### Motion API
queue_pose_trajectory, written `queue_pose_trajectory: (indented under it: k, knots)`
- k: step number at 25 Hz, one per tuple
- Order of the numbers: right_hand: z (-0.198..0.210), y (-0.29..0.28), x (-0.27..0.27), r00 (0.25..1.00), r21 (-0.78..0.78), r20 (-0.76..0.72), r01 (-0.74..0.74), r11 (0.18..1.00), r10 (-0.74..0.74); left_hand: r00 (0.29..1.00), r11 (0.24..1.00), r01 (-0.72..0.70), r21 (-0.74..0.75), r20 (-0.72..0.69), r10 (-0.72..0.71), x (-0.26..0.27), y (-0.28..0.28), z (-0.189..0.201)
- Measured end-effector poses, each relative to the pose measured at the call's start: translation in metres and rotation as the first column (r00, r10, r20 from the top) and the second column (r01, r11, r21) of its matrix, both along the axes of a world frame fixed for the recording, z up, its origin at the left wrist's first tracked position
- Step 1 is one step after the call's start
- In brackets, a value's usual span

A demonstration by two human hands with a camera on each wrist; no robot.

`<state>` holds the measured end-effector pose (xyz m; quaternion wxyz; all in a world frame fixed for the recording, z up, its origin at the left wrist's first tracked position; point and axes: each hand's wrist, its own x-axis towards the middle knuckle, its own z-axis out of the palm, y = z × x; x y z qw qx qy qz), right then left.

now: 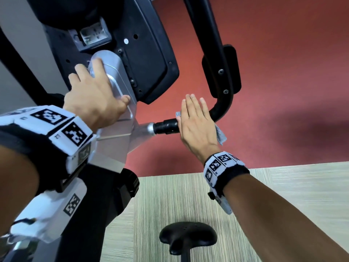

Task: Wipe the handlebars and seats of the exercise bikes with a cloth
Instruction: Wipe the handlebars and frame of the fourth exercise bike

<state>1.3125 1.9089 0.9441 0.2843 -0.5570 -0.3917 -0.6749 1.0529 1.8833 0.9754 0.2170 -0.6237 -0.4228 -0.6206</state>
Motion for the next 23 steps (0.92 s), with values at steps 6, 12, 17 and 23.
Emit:
queue_pose_trajectory:
  k: [6,12,17,23]
  knots:
    - [-0.019,-0.005,0.012,0.994,-0.01,0.096,-0.05,0.999,0.05,1.0,1.0,0.001,0.008,-0.006,-0.001,-0.001,0.002,0.001]
    - [-0.002,-0.001,-0.003,1.0,0.004,0.01,-0.027,1.0,0.027,1.0,1.0,0.01,0.014,-0.01,-0.01,-0.001,0.004,0.001]
    - [-0.007,0.013,-0.018,0.993,-0.069,0.112,0.054,0.996,-0.046,1.0,1.0,0.019,0.013,-0.012,-0.019,-0.003,0.006,0.001]
    - [-0.007,0.029,-0.021,0.982,-0.154,0.176,0.091,0.984,-0.063,0.999,0.999,0.031,0.025,-0.009,-0.03,-0.002,0.005,0.001]
